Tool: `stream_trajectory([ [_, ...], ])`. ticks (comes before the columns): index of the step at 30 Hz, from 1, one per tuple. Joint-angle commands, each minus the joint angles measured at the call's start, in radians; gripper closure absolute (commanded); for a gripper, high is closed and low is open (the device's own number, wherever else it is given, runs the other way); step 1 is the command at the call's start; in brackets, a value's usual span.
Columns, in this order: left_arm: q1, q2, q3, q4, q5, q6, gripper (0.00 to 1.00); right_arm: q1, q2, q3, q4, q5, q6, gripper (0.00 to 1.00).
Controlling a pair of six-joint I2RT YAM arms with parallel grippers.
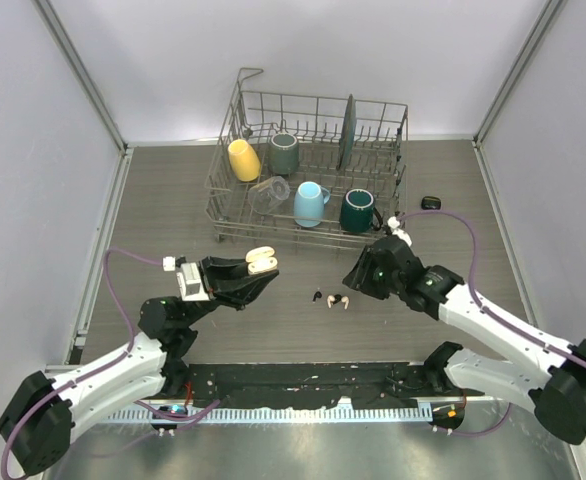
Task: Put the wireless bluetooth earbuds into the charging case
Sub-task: Pick up the earbud from the center of the board.
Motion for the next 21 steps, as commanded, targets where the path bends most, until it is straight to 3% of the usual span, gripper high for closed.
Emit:
stream_trajectory([
  [1,-0.003,-0.025,-0.005,0.002,-0.020,0.020,0.98,0.003,0.067,0.015,-0.010,0.050,-0.095,0.58],
  [21,-0.004,-0.063,-0.014,-0.027,-0.025,0.018,1.00,0.063,0.315,0.102,-0.010,0.116,-0.206,0.63],
])
